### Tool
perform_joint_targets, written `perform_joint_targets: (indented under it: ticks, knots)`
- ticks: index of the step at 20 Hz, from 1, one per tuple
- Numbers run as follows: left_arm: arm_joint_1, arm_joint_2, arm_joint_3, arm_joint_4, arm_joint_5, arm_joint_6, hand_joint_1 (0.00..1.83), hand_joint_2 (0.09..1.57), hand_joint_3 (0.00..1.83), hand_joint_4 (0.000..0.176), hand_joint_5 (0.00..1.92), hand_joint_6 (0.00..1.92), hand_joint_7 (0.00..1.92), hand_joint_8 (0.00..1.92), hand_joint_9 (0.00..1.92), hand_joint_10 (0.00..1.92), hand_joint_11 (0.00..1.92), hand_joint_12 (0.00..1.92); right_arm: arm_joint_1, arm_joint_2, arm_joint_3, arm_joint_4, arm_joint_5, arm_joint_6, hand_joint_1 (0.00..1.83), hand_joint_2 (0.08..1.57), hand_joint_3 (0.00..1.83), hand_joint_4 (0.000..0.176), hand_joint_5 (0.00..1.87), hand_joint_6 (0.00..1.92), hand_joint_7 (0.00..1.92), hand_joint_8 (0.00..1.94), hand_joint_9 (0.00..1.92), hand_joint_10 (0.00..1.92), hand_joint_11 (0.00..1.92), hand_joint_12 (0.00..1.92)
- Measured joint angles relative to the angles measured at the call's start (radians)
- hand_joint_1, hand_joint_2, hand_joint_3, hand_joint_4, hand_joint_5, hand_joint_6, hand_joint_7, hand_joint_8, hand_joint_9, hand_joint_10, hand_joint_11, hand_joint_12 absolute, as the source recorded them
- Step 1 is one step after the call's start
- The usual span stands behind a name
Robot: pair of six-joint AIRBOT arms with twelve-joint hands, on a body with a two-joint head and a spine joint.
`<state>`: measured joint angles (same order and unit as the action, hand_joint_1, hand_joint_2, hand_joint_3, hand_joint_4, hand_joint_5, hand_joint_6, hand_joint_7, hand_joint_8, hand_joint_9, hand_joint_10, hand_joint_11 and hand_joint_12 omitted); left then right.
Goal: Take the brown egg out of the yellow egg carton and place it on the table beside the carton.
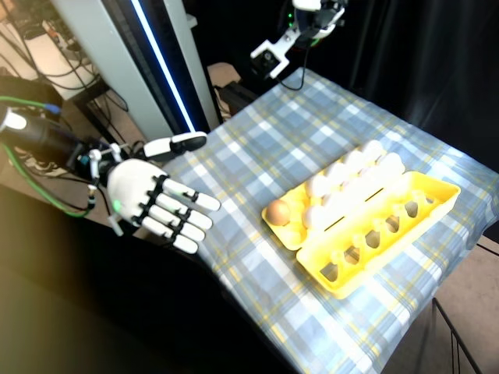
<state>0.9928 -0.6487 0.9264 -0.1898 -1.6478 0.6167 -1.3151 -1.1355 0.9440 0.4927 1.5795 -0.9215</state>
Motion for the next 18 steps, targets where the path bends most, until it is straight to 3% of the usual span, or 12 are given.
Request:
perform_joint_targets:
  ticks: [3, 6, 7, 8, 10, 13, 15, 17, 18]
  knots:
    - [0.0, 0.0, 0.0, 0.0, 0.0, -0.001, 0.55, 1.5, 0.0, 0.0, 0.93, 1.92, 0.89, 1.92, 0.56, 1.92, 0.23, 1.91, 0.0, 0.0, 0.0, -0.005, 0.0, 0.0, 0.0, 1.01, 0.0, 0.012, 0.0, 0.0, 0.0, 0.0, 0.0, 0.0, 0.0, 0.0]
    - [0.0, 0.0, 0.0, -0.001, 0.0, -0.001, 0.57, 1.5, 0.0, 0.0, 0.99, 1.92, 0.93, 1.92, 0.57, 1.92, 0.19, 1.91, 0.029, 0.015, 0.005, -0.038, -0.03, 0.0, 0.0, 1.0, 0.0, 0.038, 0.0, 0.0, 0.0, 0.0, 0.0, 0.0, 0.0, 0.0]
    - [0.0, 0.0, 0.0, 0.0, 0.0, -0.001, 0.57, 1.49, 0.0, 0.0, 1.01, 1.92, 0.95, 1.92, 0.6, 1.92, 0.22, 1.89, 0.054, 0.027, 0.017, -0.068, -0.046, 0.0, 0.0, 1.02, 0.01, 0.029, 0.0, 0.0, 0.0, 0.0, 0.0, 0.0, 0.0, 0.0]
    - [0.0, 0.0, 0.0, 0.001, 0.0, -0.001, 0.58, 1.5, 0.0, 0.0, 1.02, 1.92, 0.95, 1.92, 0.61, 1.92, 0.24, 1.91, 0.082, 0.037, 0.029, -0.097, -0.055, 0.0, 0.01, 1.02, 0.01, 0.001, 0.01, 0.0, 0.02, 0.01, 0.0, 0.0, 0.0, 0.0]
    - [0.0, 0.0, 0.0, 0.0, 0.0, -0.001, 0.59, 1.5, 0.0, 0.0, 1.03, 1.92, 0.98, 1.92, 0.67, 1.92, 0.31, 1.92, 0.173, 0.047, 0.078, -0.179, -0.114, 0.002, 0.11, 1.02, 0.0, 0.0, 0.05, 0.01, 0.05, 0.01, 0.0, 0.0, 0.0, 0.0]
    - [0.0, 0.0, 0.0, 0.001, 0.0, -0.001, 0.6, 1.46, 0.0, 0.0, 0.91, 1.92, 0.86, 1.92, 0.57, 1.91, 0.23, 1.89, 0.274, 0.043, 0.151, -0.269, -0.259, 0.032, 0.23, 1.01, 0.0, 0.001, 0.2, 0.01, 0.24, 0.02, 0.03, 0.0, 0.0, 0.0]
    - [0.0, 0.0, 0.0, 0.001, 0.0, -0.001, 0.58, 1.46, 0.0, 0.0, 0.92, 1.92, 0.87, 1.92, 0.55, 1.91, 0.21, 1.88, 0.311, 0.034, 0.182, -0.285, -0.329, 0.035, 0.36, 1.02, 0.0, 0.0, 0.36, 0.01, 0.42, 0.01, 0.18, 0.01, 0.02, 0.0]
    - [0.0, 0.0, 0.0, 0.001, 0.0, -0.001, 0.56, 1.47, 0.0, 0.0, 0.99, 1.92, 0.92, 1.92, 0.62, 1.91, 0.23, 1.87, 0.334, 0.029, 0.209, -0.309, -0.414, 0.035, 0.51, 1.02, 0.0, 0.0, 0.65, 0.01, 0.83, 0.01, 0.6, 0.02, 0.1, 0.02]
    - [0.0, 0.0, 0.0, 0.001, 0.0, -0.001, 0.56, 1.47, 0.0, 0.0, 0.99, 1.92, 0.92, 1.92, 0.62, 1.91, 0.23, 1.87, 0.335, 0.028, 0.213, -0.312, -0.422, 0.035, 0.51, 1.02, 0.0, 0.0, 0.65, 0.01, 0.83, 0.01, 0.6, 0.02, 0.1, 0.02]
